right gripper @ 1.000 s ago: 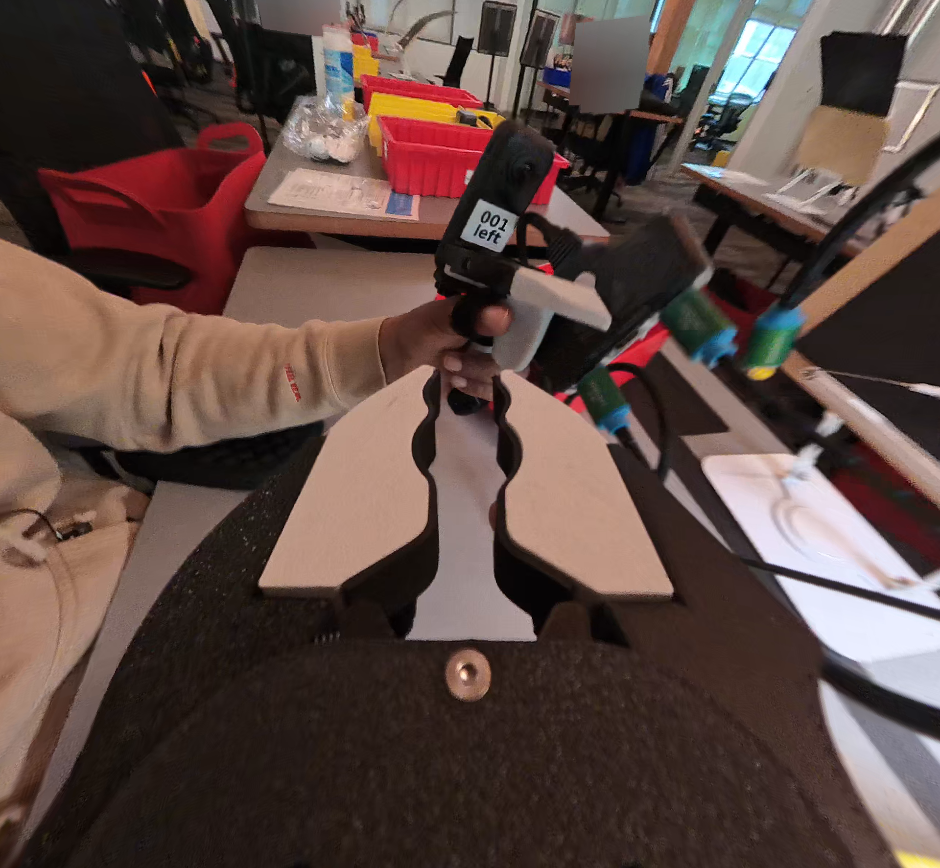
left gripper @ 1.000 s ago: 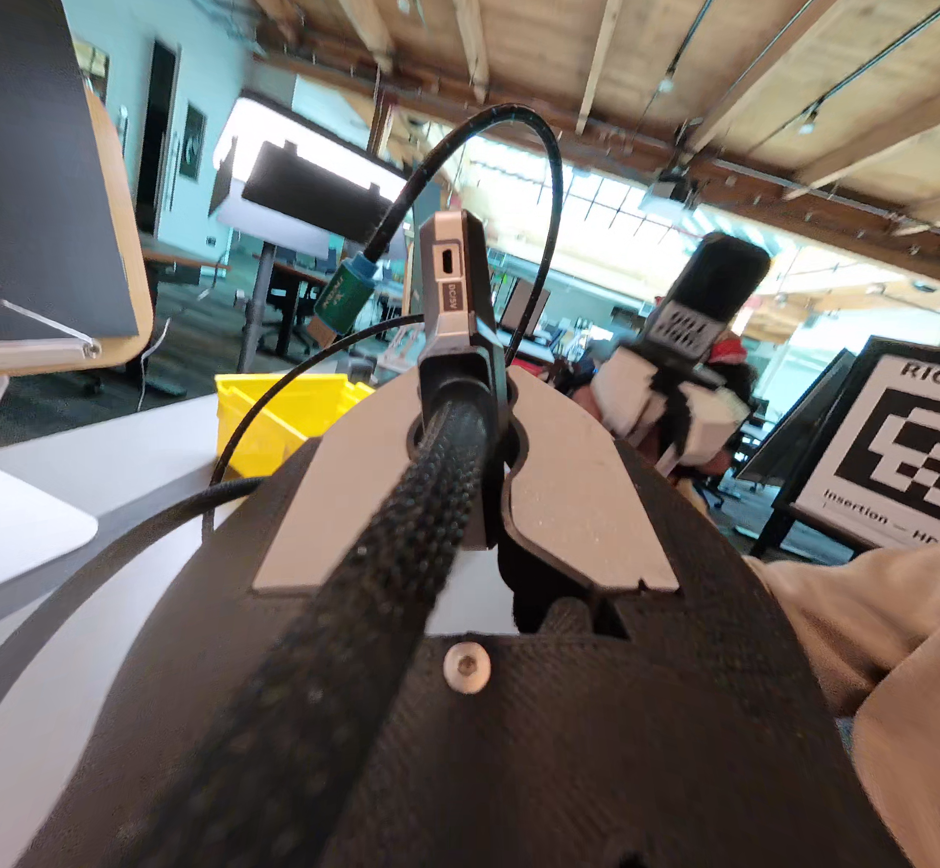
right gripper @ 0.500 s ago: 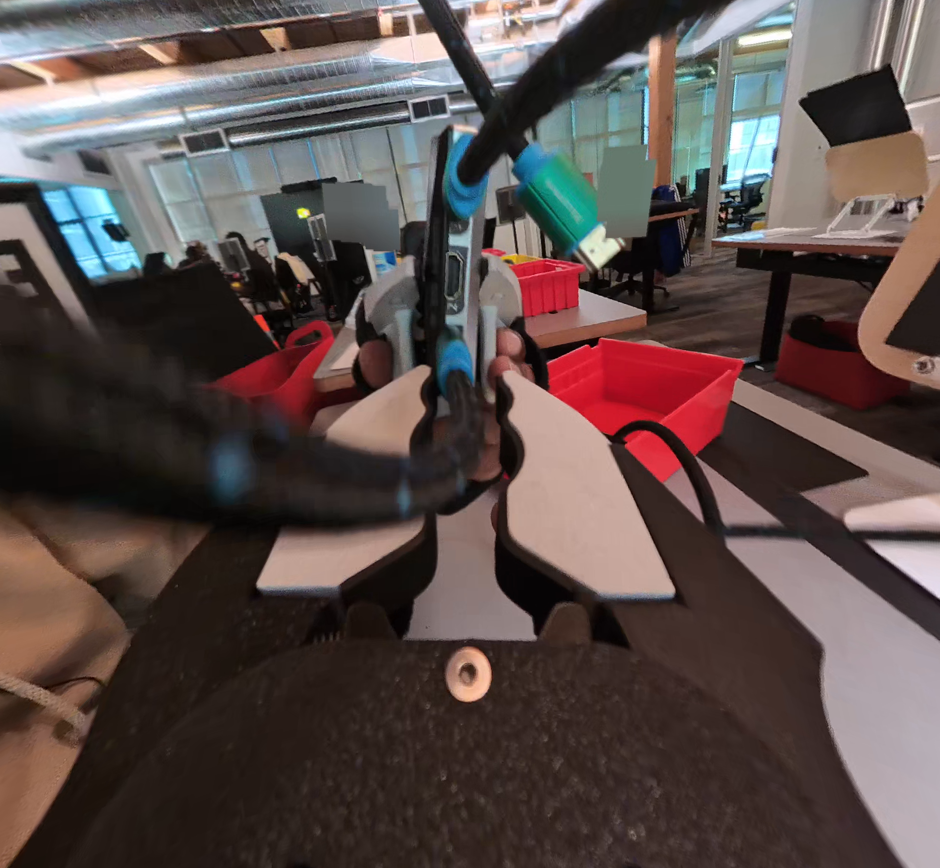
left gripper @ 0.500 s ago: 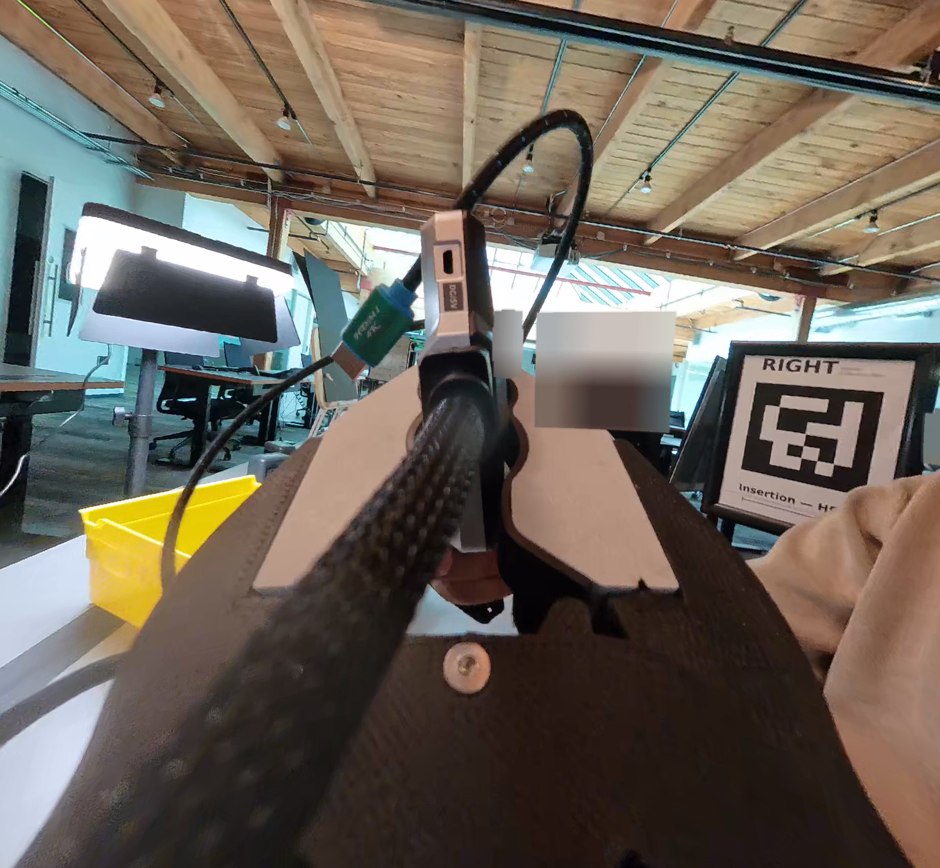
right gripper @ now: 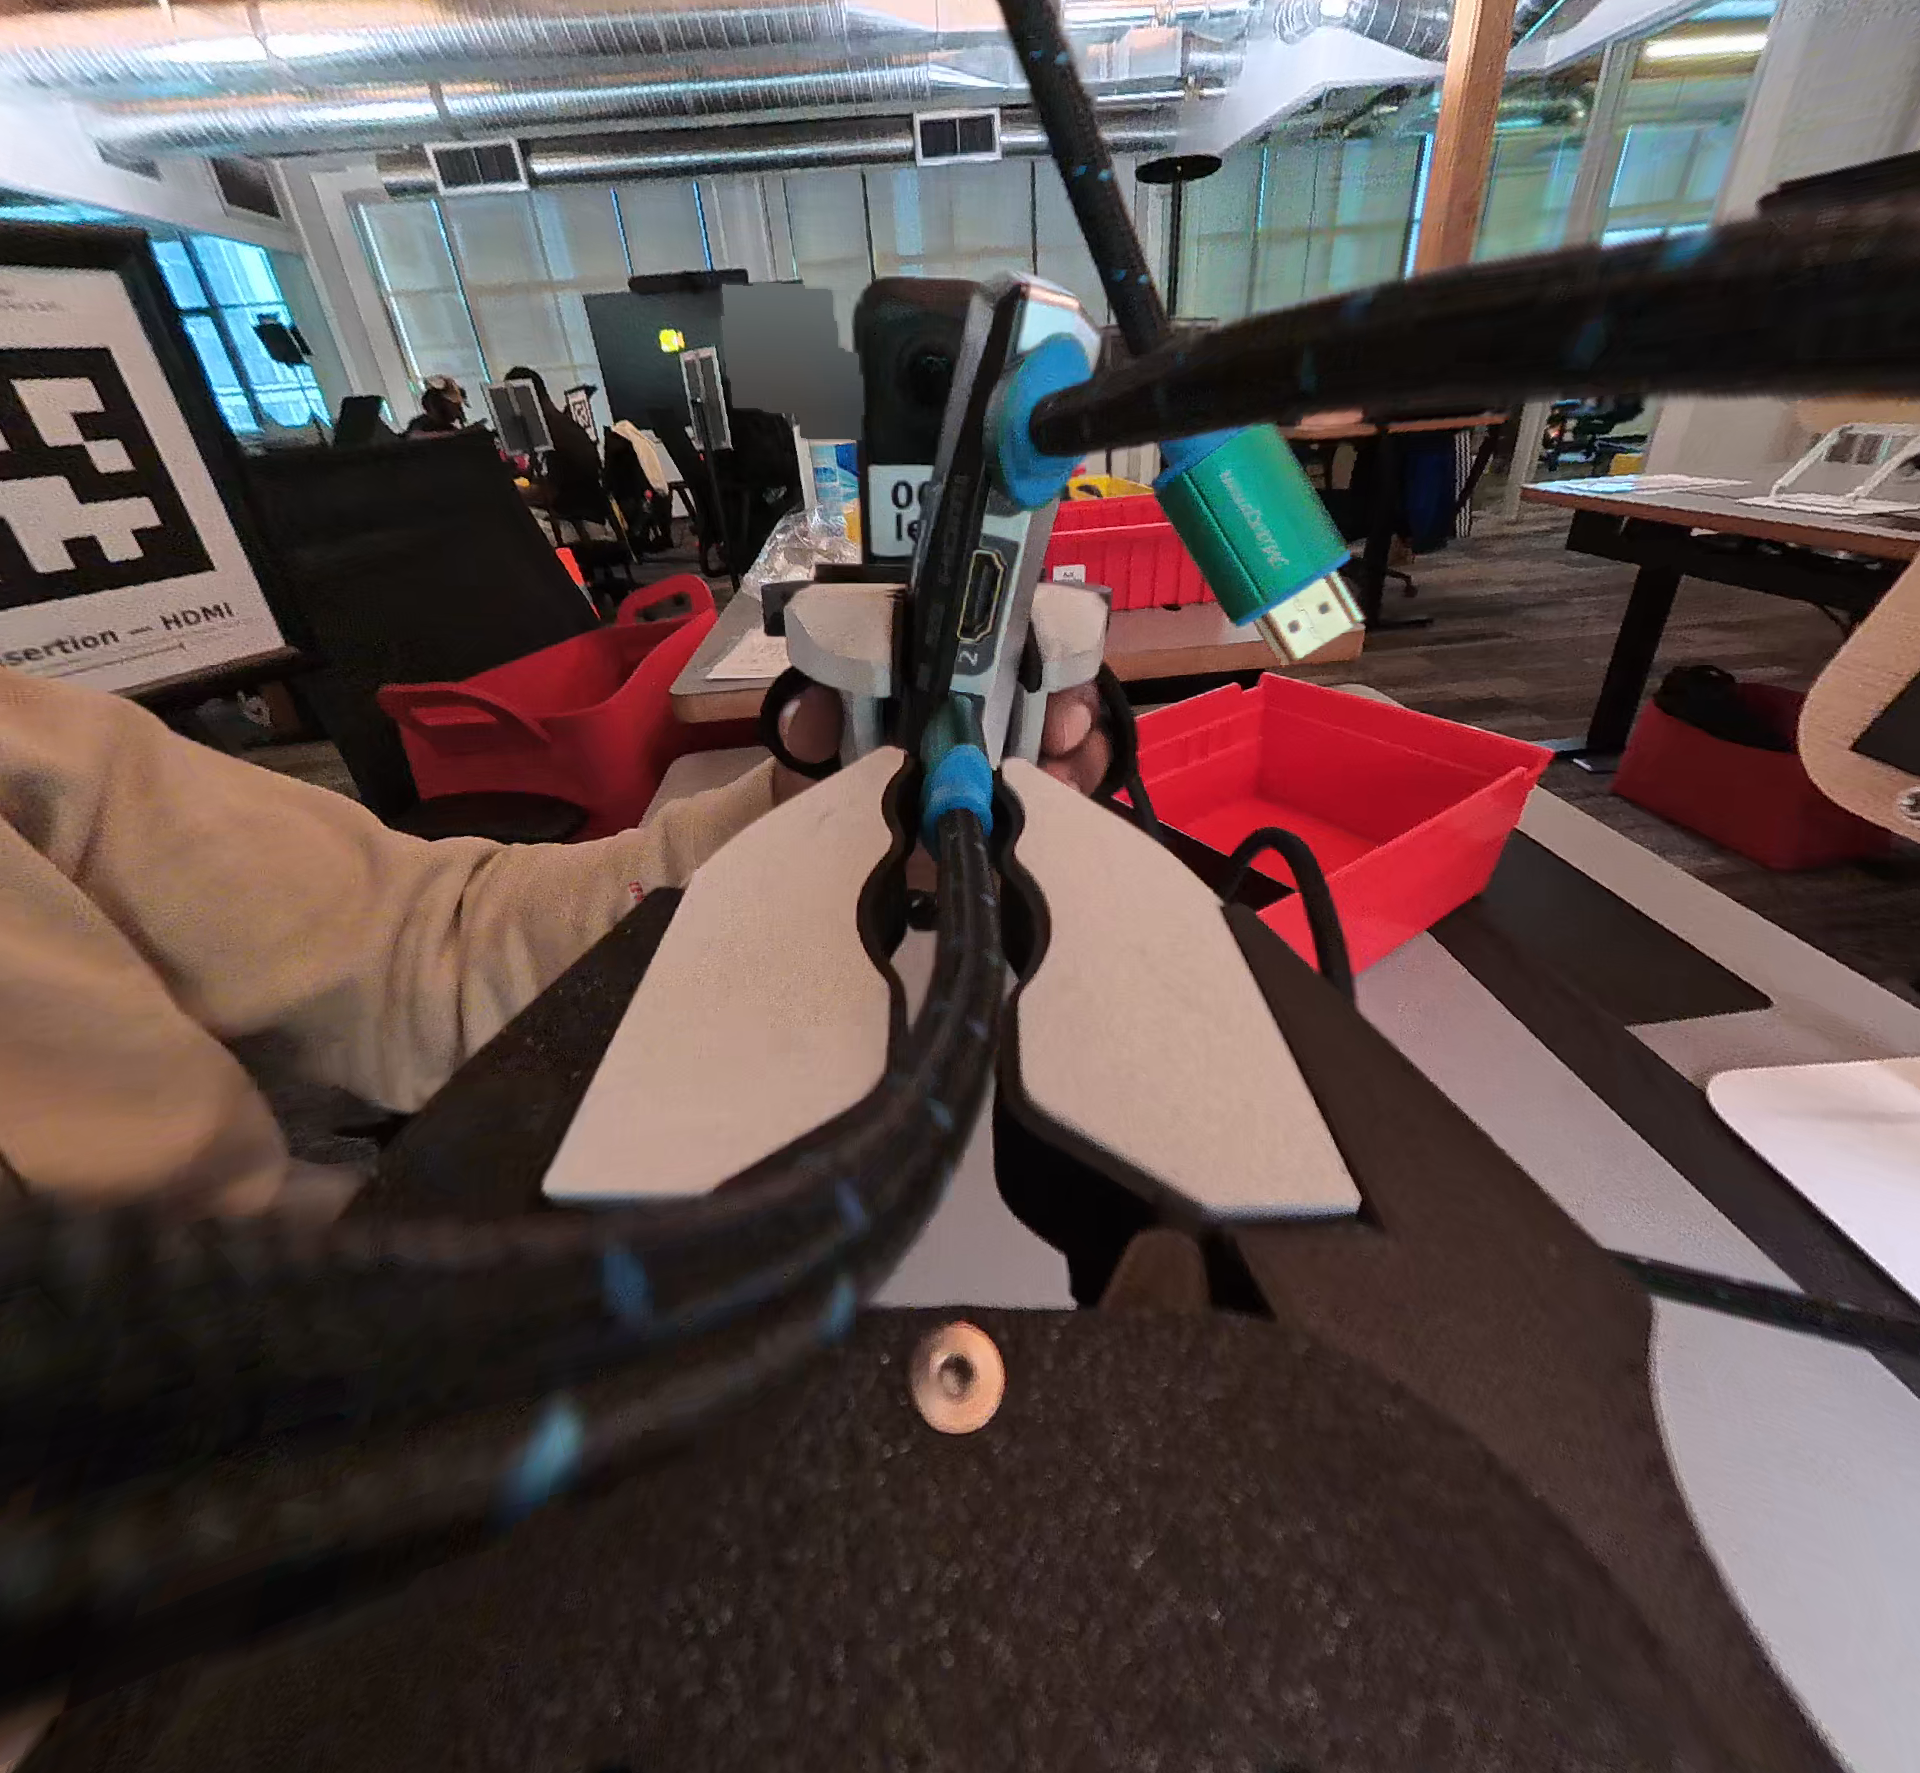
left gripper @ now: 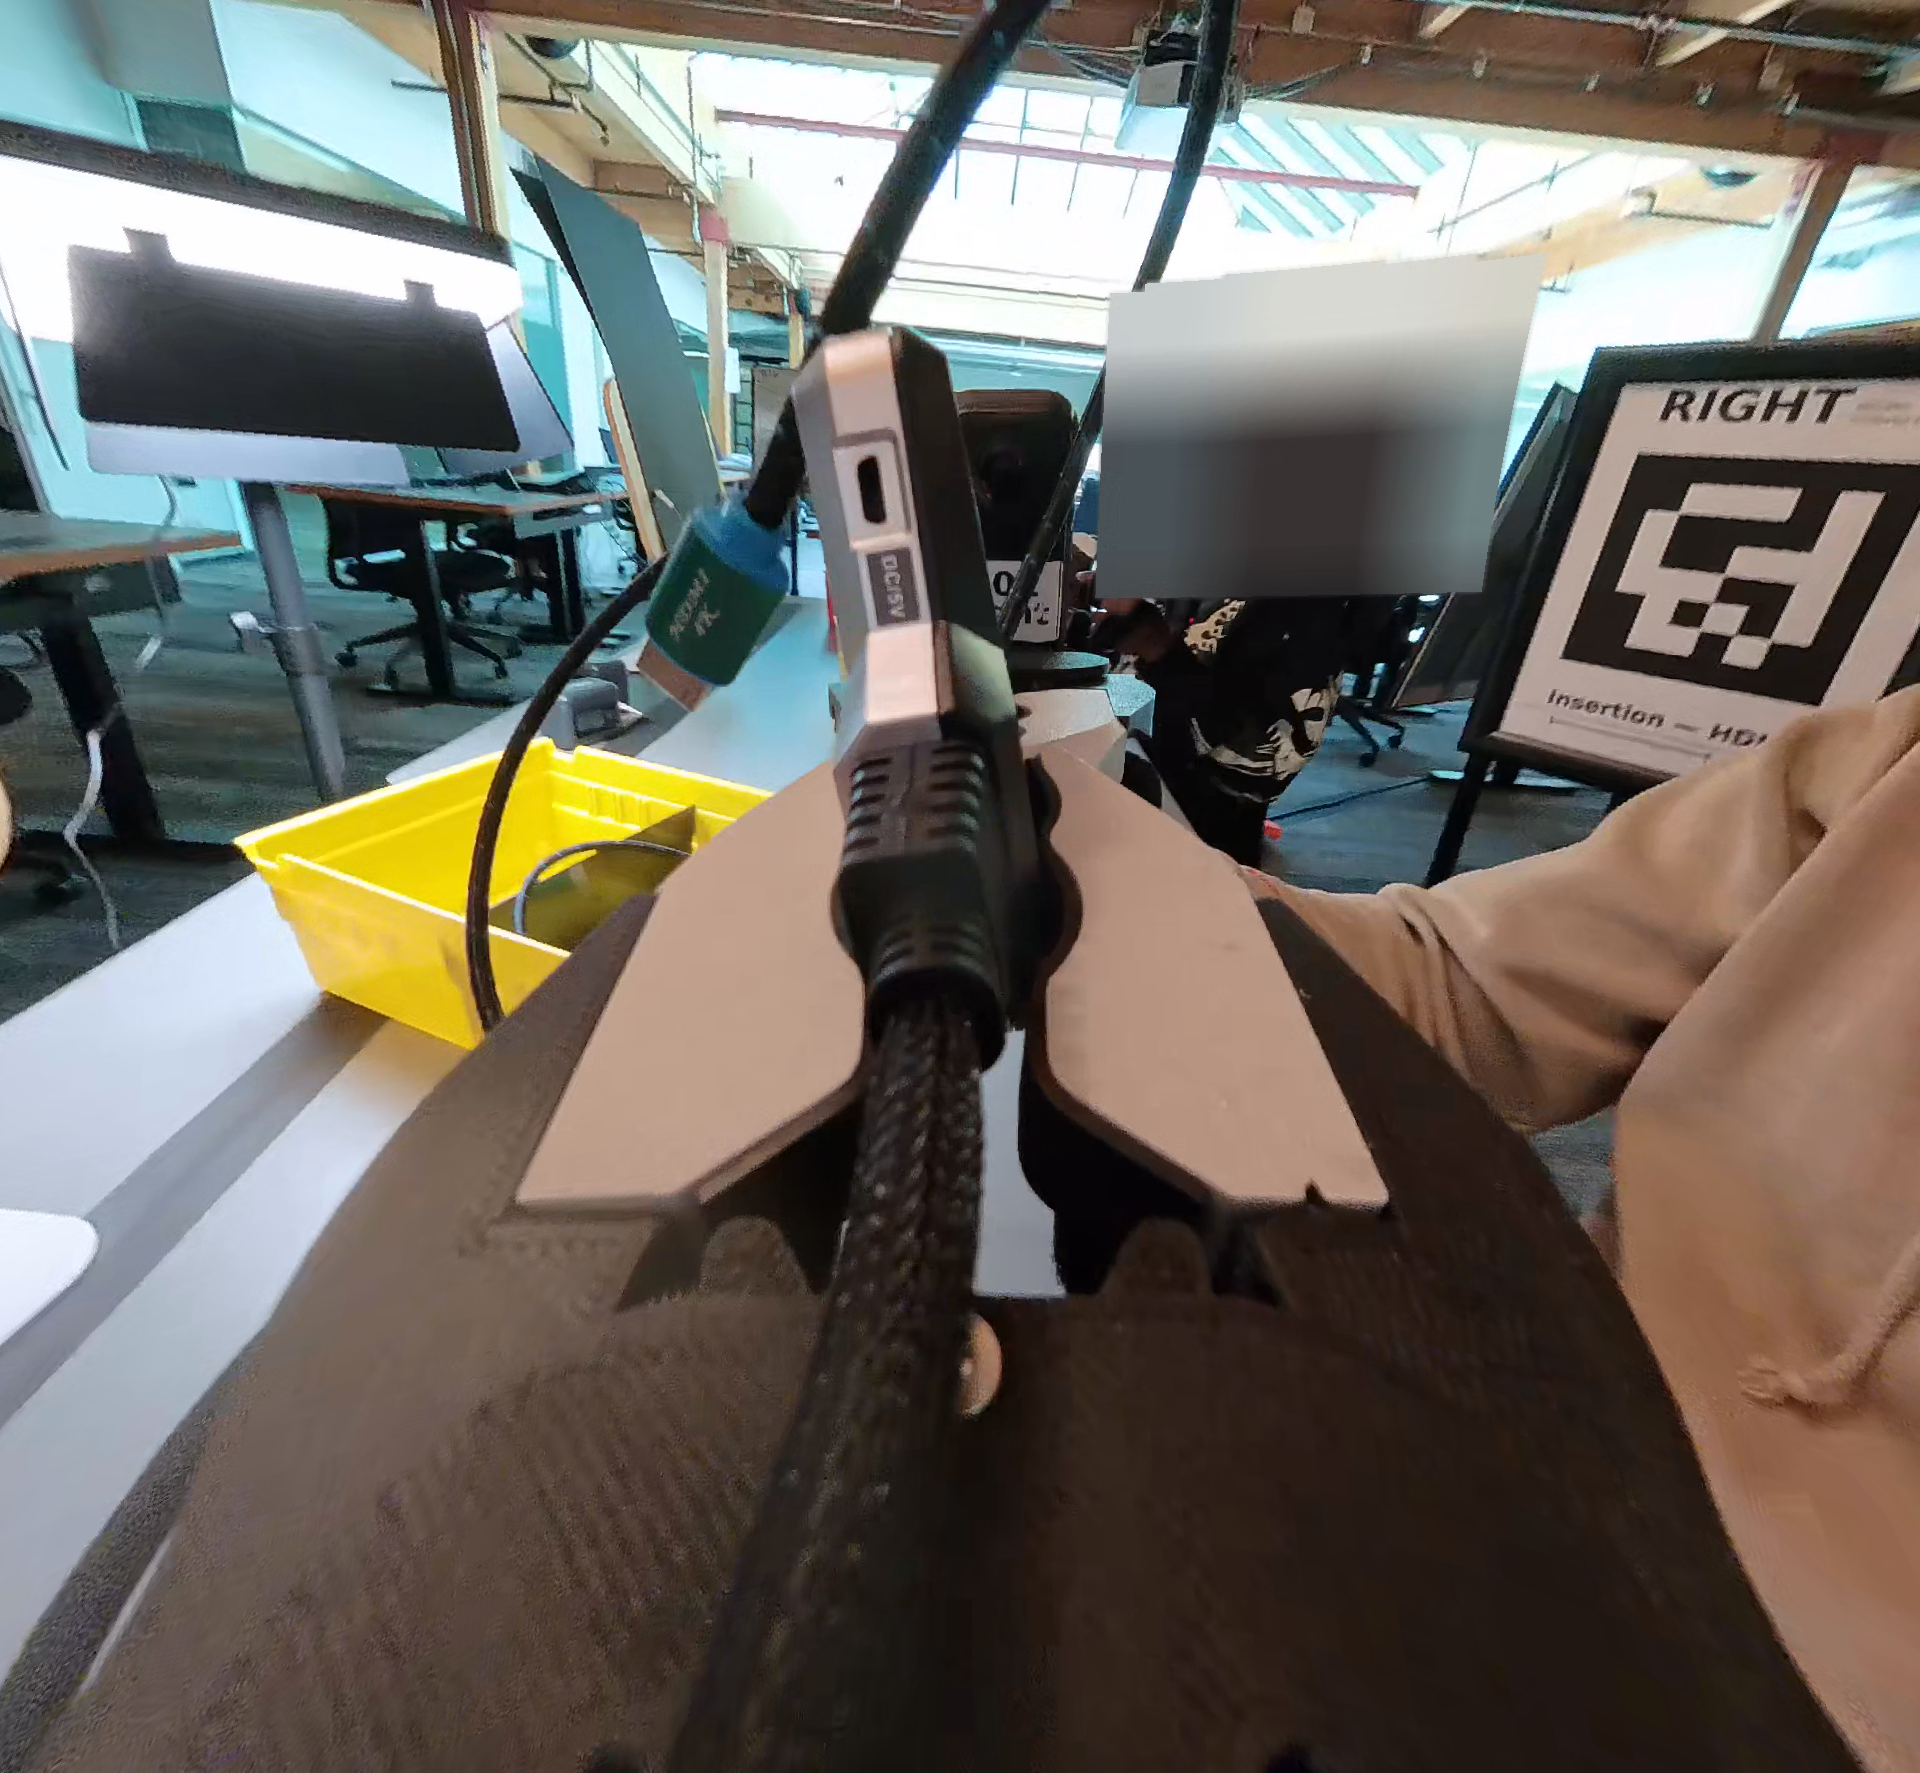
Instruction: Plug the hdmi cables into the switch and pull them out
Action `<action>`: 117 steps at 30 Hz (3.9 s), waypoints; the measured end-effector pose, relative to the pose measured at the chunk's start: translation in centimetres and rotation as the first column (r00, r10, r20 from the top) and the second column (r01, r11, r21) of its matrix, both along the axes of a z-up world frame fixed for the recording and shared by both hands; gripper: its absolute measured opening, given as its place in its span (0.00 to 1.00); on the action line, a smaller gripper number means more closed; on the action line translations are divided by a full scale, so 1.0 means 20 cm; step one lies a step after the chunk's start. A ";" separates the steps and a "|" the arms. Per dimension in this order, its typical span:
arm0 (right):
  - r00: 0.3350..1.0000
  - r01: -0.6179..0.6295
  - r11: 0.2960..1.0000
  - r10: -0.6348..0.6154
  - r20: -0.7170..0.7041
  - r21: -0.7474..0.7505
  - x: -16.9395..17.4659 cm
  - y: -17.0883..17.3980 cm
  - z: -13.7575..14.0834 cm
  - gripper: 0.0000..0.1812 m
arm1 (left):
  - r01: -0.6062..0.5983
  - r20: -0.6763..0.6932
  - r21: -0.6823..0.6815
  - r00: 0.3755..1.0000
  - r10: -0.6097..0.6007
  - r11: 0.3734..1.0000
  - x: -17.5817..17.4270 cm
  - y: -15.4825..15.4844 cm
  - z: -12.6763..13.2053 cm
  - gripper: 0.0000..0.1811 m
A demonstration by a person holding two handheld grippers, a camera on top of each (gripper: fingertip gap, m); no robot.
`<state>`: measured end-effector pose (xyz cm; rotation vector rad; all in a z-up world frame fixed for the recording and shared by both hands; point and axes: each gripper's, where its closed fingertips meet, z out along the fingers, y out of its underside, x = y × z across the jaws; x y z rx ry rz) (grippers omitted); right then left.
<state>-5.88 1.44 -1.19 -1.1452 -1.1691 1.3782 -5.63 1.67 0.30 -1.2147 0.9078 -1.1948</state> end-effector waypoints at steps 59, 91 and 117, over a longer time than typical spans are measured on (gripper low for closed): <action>0.981 0.043 0.994 -0.022 -0.193 0.104 0.59 0.17 0.16 0.06 | -0.116 0.173 0.078 0.980 0.102 0.990 -0.28 0.05 0.14 0.13; 0.004 0.843 0.398 -0.678 0.735 0.362 1.53 0.89 -0.65 0.18 | -0.215 0.056 0.013 0.975 0.214 0.976 -0.37 0.10 0.11 0.13; 0.979 0.072 0.982 -0.104 -0.178 -0.177 0.11 0.13 0.15 0.07 | 0.008 0.052 -0.044 0.999 -0.006 0.999 0.15 0.05 -0.12 0.14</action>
